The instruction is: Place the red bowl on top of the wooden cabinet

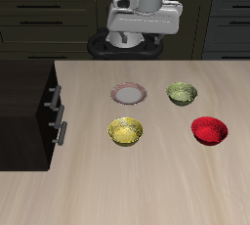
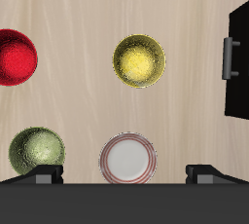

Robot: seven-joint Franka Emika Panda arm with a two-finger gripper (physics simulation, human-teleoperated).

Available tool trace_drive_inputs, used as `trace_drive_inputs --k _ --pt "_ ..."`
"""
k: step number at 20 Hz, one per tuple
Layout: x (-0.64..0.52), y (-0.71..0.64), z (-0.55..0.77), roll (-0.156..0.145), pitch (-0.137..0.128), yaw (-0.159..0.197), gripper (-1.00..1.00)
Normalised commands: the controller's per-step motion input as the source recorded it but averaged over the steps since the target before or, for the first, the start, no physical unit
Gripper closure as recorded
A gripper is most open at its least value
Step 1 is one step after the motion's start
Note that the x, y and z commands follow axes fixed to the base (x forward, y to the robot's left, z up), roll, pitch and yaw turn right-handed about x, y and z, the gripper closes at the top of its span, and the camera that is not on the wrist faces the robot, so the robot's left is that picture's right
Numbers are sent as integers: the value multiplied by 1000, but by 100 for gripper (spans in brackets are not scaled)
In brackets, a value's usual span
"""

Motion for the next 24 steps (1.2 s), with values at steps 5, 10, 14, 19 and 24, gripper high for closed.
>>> trace_drive_inputs --k 5,10,14,19,24 --pt "-1 449 137 37 -17 3 -100" --pt "154 345 -4 39 -7 26 -100" --pt "311 232 -183 29 47 15 -100" --pt "352 -53 -103 -8 32 -44 -100" --pt "188 -211 -68 -50 14 2 -100"
